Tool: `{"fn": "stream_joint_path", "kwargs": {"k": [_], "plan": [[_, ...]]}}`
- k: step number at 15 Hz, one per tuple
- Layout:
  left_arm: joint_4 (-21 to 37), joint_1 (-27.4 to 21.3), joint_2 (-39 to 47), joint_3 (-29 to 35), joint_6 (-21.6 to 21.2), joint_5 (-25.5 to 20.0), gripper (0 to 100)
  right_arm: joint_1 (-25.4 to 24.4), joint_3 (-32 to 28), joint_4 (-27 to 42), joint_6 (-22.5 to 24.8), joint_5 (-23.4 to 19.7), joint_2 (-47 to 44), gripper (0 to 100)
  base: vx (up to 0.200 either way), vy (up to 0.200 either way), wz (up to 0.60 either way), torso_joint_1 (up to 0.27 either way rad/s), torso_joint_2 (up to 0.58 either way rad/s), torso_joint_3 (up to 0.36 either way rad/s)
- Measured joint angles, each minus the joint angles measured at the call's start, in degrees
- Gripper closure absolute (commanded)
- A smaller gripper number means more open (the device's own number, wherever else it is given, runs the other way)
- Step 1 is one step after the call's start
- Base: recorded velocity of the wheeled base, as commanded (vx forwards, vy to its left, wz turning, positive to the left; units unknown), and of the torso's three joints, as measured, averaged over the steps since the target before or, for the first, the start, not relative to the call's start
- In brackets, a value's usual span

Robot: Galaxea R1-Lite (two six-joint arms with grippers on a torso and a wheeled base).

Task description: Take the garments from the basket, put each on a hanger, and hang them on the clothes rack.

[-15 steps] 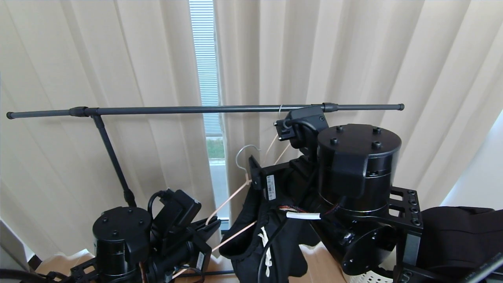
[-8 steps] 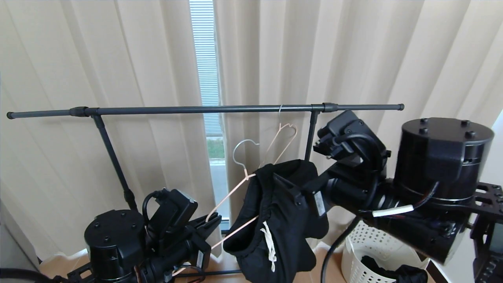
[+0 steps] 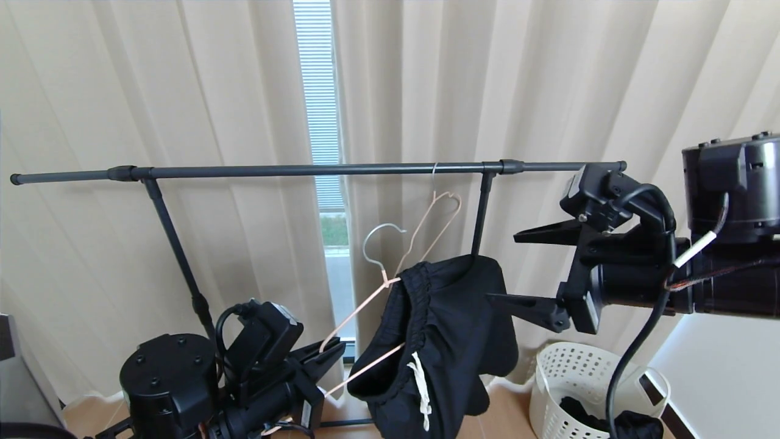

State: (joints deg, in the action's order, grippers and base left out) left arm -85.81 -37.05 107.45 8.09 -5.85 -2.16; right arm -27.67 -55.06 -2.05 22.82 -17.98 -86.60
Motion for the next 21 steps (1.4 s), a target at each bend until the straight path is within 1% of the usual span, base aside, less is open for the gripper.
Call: {"fn": "stream_joint_path", "kwargs": {"k": [1,2,3,4,5,6,7,8,10,12,15,17,21], "plan": [[0.04,-0.1,0.0,-0.11,-0.06,-0.05,100,1.57,-3.89,6.39,4.17,-2.05,-0.61,0,0.0,0.0,0.0,0.0,0.0,0.0],[0.04,-0.13,0.0,-0.22,-0.11,-0.4,100,3.21,-8.72,13.9,9.75,-4.27,-1.95,0,0.0,0.0,0.0,0.0,0.0,0.0],[-0.02,-0.22,-0.1,-0.5,-0.11,-1.54,100,4.72,-13.04,20.47,16.31,-6.86,-4.08,0,0.0,0.0,0.0,0.0,0.0,0.0],[-0.07,-0.29,-0.3,-0.82,-0.11,-2.41,100,6.12,-16.29,24.95,23.43,-9.61,-6.36,0,0.0,0.0,0.0,0.0,0.0,0.0],[-0.11,-0.32,-0.65,-1.27,-0.11,-3.28,100,7.95,-19.46,29.49,31.72,-12.97,-9.31,0,0.0,0.0,0.0,0.0,0.0,0.0],[-0.13,-0.33,-1.11,-1.66,-0.28,-3.58,100,9.73,-22.64,34.87,36.6,-15.68,-12.19,0,0.0,0.0,0.0,0.0,0.0,0.0],[-0.18,-0.33,-1.44,-1.99,-0.55,-3.72,100,10.89,-24.98,37.71,38.9,-17.54,-14.23,0,0.0,0.0,0.0,0.0,0.0,0.0],[-0.16,-0.33,-1.79,-2.39,-1.28,-4.41,100,11.74,-26.75,38.85,39.52,-19.81,-15.88,0,0.0,0.0,0.0,0.0,0.0,0.0],[-0.2,-0.33,-2.24,-3.13,-2.19,-6.38,100,12.13,-27.95,39.08,39.64,-22.97,-17.64,0,0.0,0.0,0.0,0.0,0.0,0.0],[-0.22,-0.33,-2.66,-3.47,-2.3,-6.62,100,11.58,-28.26,39.08,39.64,-24.75,-18.75,0,0.0,0.0,0.0,0.0,0.0,0.0],[-0.22,-0.33,-3.62,-3.85,-2.4,-6.97,100,9.44,-28.34,38.86,39.42,-25.61,-20.37,0,0.0,0.0,0.0,0.0,0.0,0.0],[-0.24,-0.33,-4.25,-4.3,-2.4,-8.84,100,8.28,-28.32,38.86,39.39,-26.0,-21.36,0,0.0,0.0,0.0,0.0,0.0,0.0],[-0.24,-0.35,-4.75,-4.72,-2.49,-9.22,100,6.4,-28.37,38.69,39.06,-26.2,-23.43,0,0.0,0.0,0.0,0.0,0.0,0.0]]}}
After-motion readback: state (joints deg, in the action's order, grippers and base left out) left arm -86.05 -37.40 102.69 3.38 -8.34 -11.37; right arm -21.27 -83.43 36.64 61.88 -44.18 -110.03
